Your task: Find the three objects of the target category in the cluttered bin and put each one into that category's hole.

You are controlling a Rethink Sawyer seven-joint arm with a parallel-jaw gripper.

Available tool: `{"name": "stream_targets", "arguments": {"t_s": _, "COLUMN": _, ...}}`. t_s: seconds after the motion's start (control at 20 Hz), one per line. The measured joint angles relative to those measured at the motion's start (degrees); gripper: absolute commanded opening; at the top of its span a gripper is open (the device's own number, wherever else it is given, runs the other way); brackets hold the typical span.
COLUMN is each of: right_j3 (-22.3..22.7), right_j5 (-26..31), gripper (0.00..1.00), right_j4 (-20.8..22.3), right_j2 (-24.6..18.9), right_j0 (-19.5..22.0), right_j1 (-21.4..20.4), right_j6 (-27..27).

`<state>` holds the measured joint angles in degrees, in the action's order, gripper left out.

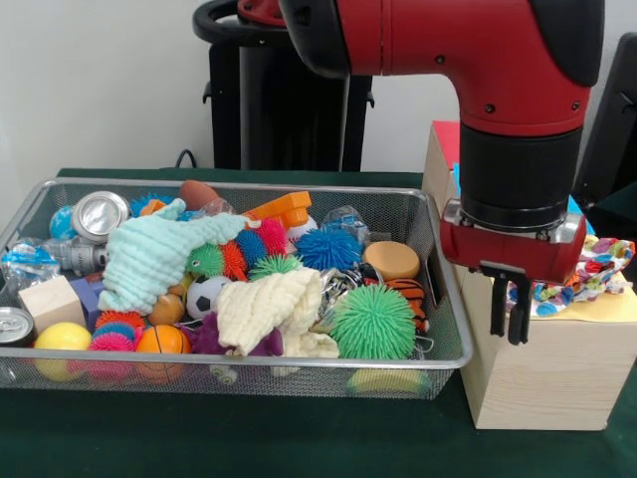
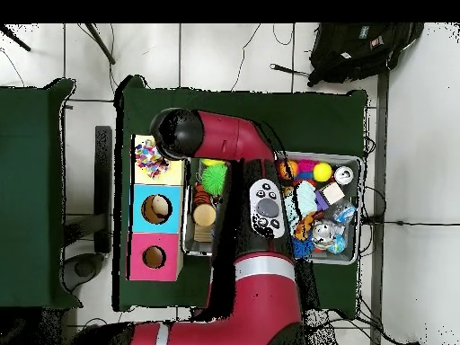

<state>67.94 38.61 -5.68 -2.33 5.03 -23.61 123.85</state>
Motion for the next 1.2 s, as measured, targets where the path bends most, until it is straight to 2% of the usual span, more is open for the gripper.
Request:
{"name": "stream_targets", "arguments": {"t_s": 0.6, "right_j3": 4.0, "right_j5": -6.0, "gripper": 0.00, "right_j4": 0.0, "right_j2": 0.1, "right_j0": -1.2, "right_j1": -0.9, "right_j6": 0.0}}
{"name": "stream_targets", "arguments": {"t_s": 1.2, "right_j3": 7.6, "right_j5": -6.8, "gripper": 0.00, "right_j4": -0.1, "right_j2": 0.3, "right_j0": -2.3, "right_j1": -5.2, "right_j6": 0.0}}
